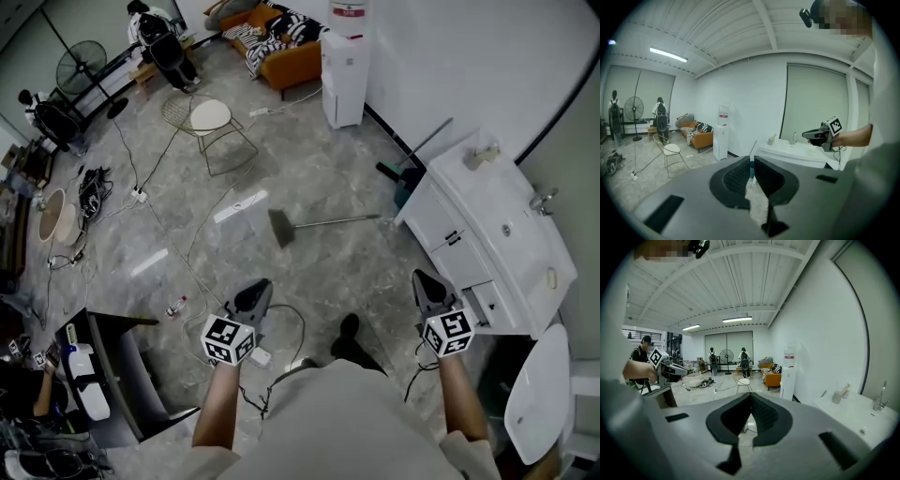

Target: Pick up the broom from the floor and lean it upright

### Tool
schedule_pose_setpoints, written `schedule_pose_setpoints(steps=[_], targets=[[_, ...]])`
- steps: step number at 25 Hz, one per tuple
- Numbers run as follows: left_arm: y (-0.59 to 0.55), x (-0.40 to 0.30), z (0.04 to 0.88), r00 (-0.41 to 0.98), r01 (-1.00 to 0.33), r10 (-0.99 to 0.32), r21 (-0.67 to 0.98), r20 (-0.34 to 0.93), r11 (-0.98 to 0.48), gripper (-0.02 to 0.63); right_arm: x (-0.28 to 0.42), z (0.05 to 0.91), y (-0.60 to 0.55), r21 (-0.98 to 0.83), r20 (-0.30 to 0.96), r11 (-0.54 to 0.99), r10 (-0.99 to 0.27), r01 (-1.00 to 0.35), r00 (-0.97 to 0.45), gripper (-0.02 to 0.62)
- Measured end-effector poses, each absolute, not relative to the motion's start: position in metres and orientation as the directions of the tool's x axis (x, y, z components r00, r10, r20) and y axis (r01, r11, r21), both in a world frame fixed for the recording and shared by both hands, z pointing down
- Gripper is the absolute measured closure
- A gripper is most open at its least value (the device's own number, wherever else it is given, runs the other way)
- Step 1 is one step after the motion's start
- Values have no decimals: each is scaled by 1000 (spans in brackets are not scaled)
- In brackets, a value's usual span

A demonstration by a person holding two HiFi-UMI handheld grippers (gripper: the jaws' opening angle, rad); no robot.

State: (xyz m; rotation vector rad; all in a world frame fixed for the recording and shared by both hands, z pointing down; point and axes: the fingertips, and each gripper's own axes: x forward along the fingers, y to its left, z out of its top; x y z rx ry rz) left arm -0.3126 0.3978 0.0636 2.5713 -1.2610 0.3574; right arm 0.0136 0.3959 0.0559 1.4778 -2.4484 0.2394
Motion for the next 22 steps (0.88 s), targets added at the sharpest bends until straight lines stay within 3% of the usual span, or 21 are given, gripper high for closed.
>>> schedule_pose_setpoints(steps=[11, 22], targets=[[297, -247, 57, 560, -820, -764, 80, 321, -567, 578, 59, 61, 274, 7, 313, 544, -798, -839, -514, 594], [227, -209, 80, 595, -787, -714, 88, 370, -611, 578, 84, 72, 209, -19, 327, 507, -811, -862, -485, 594]])
